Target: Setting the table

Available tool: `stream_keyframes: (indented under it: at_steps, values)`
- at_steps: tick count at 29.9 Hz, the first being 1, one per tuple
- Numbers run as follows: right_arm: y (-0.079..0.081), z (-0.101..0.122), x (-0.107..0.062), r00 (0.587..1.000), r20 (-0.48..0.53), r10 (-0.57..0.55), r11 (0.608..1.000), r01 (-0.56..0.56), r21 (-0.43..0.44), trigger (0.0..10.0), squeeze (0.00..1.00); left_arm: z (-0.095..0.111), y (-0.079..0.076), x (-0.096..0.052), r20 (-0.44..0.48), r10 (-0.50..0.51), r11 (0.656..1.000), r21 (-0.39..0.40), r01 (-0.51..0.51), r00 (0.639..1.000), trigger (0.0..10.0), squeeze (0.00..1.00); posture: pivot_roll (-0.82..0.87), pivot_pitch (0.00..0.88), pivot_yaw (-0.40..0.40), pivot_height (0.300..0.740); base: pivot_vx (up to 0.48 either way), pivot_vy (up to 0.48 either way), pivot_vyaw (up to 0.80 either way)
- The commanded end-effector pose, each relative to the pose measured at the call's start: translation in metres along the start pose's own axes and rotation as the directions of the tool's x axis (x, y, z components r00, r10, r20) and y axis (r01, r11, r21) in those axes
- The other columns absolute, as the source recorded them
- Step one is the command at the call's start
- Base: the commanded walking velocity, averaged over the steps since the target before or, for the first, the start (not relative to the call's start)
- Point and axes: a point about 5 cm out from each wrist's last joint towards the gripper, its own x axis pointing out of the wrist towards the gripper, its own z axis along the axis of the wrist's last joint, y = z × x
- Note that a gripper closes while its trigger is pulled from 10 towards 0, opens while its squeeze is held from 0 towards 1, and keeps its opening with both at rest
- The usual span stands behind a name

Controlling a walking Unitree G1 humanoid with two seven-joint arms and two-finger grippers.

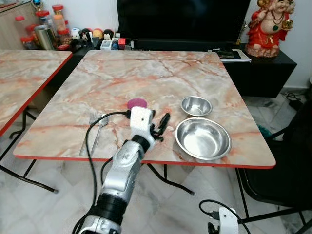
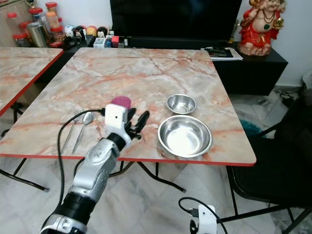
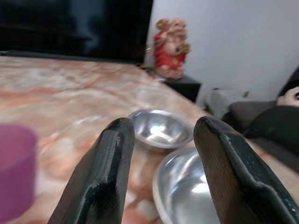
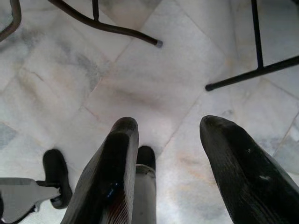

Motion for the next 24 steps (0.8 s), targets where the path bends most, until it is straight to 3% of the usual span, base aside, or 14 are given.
stream_keyframes:
  at_steps: [1,9,14,24]
  values:
    - [0.0,0.004,0.0,1.0,0.019,-0.011,1.0,0.01,0.026,10.0,0.0,-0.001,0.005,0.0,-0.006,0.017,1.0,-0.013,-0.017,1.0,10.0,0.0,-0.04,0.0,0.018,0.74,0.0,0.0,0.0]
    - [0.002,0.013,0.002,0.999,0.051,0.011,1.0,-0.012,0.016,10.0,0.0,-0.006,0.02,-0.008,0.004,0.102,0.995,0.013,-0.102,0.995,10.0,0.0,-0.03,0.0,-0.002,0.74,0.0,0.0,0.0]
    - [0.004,0.019,0.003,0.997,0.063,0.035,0.999,-0.033,-0.032,10.0,0.0,-0.005,0.028,-0.012,0.017,0.153,0.988,0.007,-0.153,0.988,10.0,0.0,-0.02,0.0,-0.021,0.74,0.0,-0.25,0.0]
    - [0.003,0.025,0.005,0.997,0.069,0.037,0.999,-0.036,-0.009,10.0,0.0,-0.004,0.039,-0.014,0.023,0.184,0.982,0.027,-0.185,0.983,10.0,0.0,-0.01,0.0,-0.033,0.74,0.0,-0.314,0.0]
